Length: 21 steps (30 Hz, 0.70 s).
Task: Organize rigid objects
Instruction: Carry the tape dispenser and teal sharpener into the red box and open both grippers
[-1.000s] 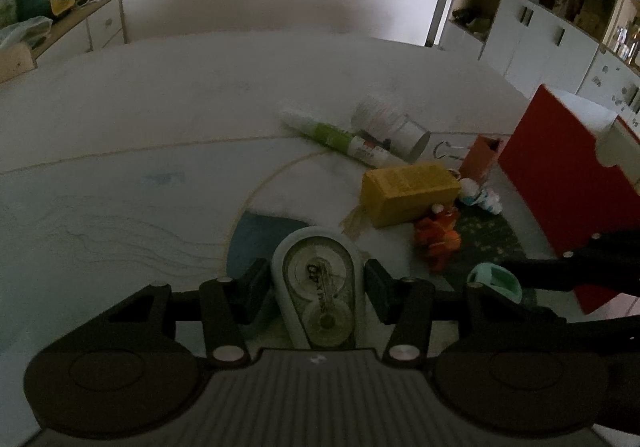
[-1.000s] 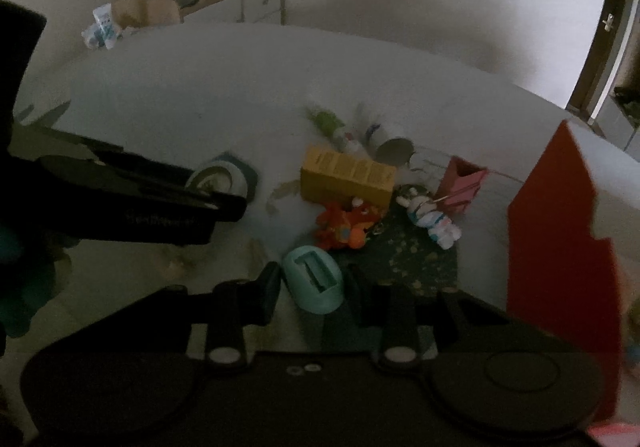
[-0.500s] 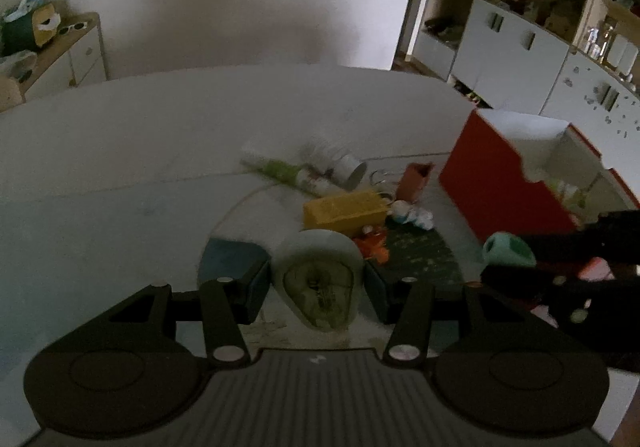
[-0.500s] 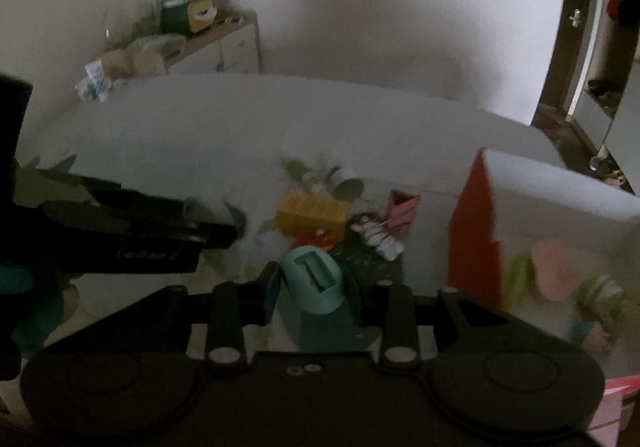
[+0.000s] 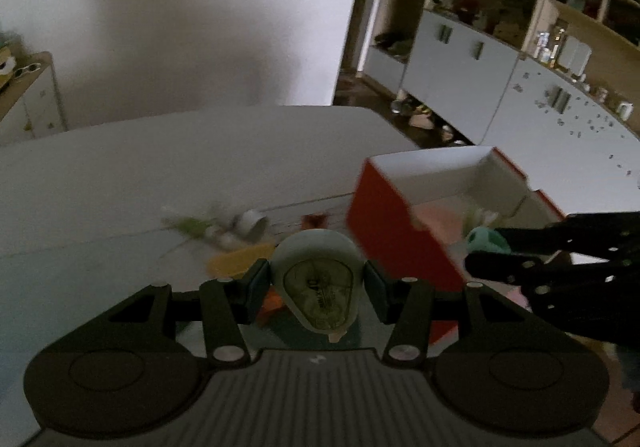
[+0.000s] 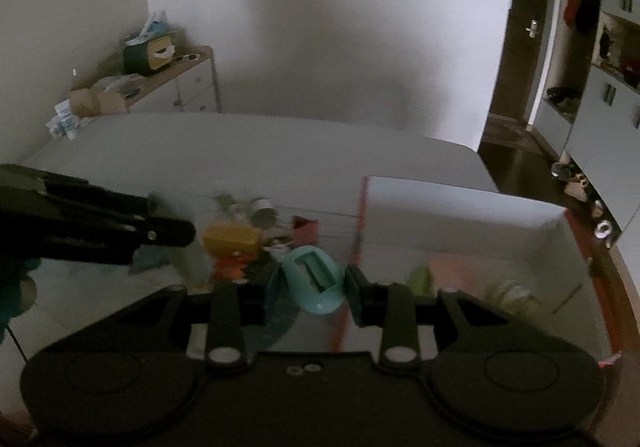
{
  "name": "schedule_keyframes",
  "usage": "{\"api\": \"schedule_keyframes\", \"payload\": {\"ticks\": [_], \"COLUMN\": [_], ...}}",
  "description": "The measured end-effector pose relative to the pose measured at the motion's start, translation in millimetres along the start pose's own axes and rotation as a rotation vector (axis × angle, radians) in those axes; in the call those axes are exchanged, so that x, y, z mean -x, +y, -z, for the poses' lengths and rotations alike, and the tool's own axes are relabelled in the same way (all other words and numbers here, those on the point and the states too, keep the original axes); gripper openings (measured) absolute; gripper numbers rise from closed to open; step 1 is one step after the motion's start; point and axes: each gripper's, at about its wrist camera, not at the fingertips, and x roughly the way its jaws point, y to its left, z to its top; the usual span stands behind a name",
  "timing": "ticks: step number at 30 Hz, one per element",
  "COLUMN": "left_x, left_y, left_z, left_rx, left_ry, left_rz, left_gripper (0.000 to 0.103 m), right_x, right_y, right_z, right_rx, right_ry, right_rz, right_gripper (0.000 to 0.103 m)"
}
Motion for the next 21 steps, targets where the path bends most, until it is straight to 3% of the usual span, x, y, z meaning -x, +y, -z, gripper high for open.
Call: {"api": "schedule_keyframes", "payload": {"ticks": [15, 21], "left_x": [-26.0, -51.9], "left_y": [-94.7, -133.7], "left_z": [-42.2, -50.0], "left_rx": [-0.043, -0.082], "left_ry": [-0.007, 0.035], "left_rz": [0.054, 0.058], "left_gripper": [0.051, 0.051], "right_x": [4.3, -6.2], "right_y": [-96.4, -129.0], "right_z": [18.5, 26.2], "right_rx": [-0.019, -0.017], "right_ry": [0.005, 0.031], "right_rz": [0.042, 0.029], "right_gripper": [0.034, 0.034]}}
